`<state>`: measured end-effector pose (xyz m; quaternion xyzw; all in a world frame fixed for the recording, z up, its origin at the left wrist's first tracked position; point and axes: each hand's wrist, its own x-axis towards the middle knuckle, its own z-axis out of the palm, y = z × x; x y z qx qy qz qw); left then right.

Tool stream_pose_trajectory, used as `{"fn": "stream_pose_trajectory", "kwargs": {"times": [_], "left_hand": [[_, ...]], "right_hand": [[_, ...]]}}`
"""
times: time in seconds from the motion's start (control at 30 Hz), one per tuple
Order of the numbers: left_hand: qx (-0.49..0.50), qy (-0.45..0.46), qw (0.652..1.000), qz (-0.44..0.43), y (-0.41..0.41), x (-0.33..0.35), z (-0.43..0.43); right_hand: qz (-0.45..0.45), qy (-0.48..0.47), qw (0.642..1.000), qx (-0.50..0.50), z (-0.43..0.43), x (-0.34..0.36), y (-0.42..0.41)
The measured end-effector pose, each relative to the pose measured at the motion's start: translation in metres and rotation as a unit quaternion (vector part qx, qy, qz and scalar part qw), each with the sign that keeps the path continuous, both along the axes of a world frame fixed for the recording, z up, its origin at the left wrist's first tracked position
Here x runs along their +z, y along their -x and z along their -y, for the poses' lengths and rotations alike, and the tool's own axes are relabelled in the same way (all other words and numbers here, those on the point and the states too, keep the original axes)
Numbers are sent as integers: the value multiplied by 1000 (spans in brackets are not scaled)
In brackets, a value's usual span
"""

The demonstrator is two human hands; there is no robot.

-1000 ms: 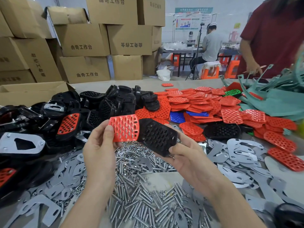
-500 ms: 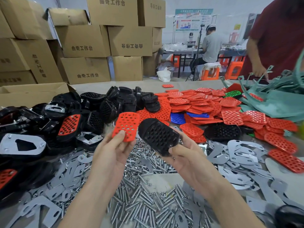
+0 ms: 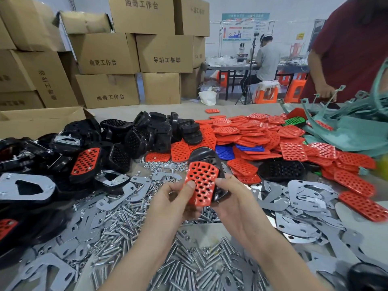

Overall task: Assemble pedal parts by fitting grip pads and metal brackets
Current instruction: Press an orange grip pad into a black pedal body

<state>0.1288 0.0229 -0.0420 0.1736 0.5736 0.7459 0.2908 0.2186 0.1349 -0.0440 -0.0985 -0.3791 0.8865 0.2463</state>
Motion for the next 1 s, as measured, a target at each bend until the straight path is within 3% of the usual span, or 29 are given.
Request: {"fn": "stream_pose_trajectory", "kwargs": {"times": [0.3,0.7,1.0], "left_hand": [[18,77,987,-138,2,0,6],[-33,55,985,-158,0,6,10],[-8,16,992,-127,6,7,12]], "right_hand": [[4,-25,1000,-7,5,-4,-1],[-3,-7,1000,11,4,-3,-2],[29,-25,999,18,10,-1,-2]]}}
